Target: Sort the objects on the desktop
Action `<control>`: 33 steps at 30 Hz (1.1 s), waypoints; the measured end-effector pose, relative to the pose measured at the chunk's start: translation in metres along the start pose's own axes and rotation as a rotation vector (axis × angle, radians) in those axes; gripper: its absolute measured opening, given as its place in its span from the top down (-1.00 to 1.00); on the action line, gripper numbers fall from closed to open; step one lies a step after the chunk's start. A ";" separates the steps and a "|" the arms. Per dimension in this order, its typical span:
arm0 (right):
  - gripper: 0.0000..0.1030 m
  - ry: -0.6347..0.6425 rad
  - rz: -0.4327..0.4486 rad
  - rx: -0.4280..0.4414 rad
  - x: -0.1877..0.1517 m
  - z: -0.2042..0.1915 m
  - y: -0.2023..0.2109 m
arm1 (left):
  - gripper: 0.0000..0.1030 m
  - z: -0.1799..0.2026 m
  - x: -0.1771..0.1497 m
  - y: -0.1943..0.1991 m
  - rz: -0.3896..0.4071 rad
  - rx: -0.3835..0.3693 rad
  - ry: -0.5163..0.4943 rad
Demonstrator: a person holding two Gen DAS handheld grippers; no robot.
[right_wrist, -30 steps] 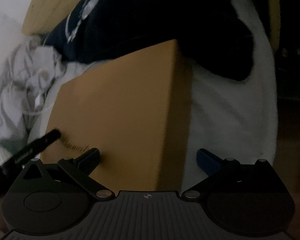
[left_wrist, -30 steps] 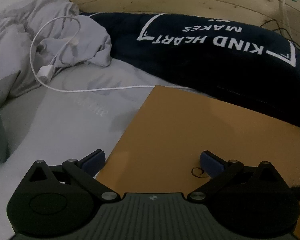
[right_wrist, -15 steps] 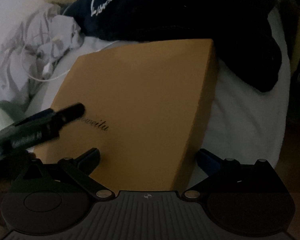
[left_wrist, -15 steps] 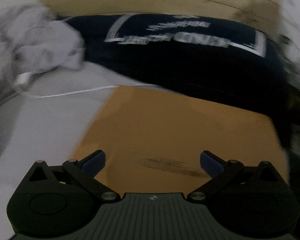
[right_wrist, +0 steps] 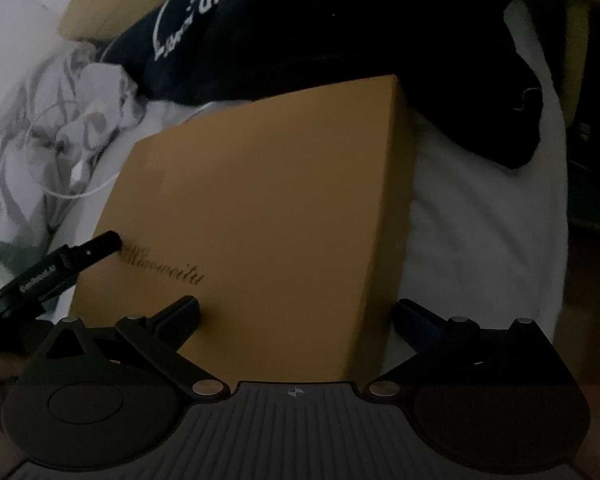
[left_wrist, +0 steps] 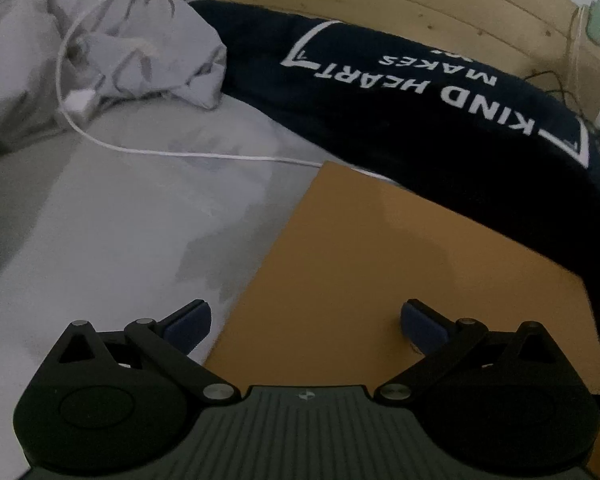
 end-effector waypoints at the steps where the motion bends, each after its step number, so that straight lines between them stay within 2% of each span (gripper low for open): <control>1: -1.00 -0.004 0.006 -0.002 0.000 0.000 0.000 | -1.00 0.001 -0.001 -0.002 0.000 -0.021 0.012; 4: -1.00 -0.017 0.023 -0.009 0.001 -0.001 0.001 | -1.00 0.002 -0.003 -0.005 0.011 -0.031 0.016; 6: -1.00 -0.013 0.022 -0.014 -0.001 -0.001 -0.020 | -1.00 0.007 -0.007 -0.002 0.008 -0.023 0.020; 15: -1.00 0.035 -0.044 -0.084 0.016 0.004 -0.017 | -1.00 0.033 -0.029 0.022 -0.039 0.023 0.050; 25: -1.00 0.136 -0.097 -0.054 0.020 -0.006 0.020 | -1.00 0.068 -0.050 0.061 -0.101 0.082 0.087; 33: -1.00 0.218 -0.137 -0.027 0.022 -0.014 0.051 | -1.00 0.087 -0.043 0.120 -0.052 0.139 0.149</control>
Point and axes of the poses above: each gripper's, at about its wrist camera, not at the fingertips, and y roughly against the way its jaws point, z to its right, x to its top, the point moved 8 cm from there along -y, roughly the way its jaws point, and after that the axes turned 12 degrees about -y, right-handed, at the moved point
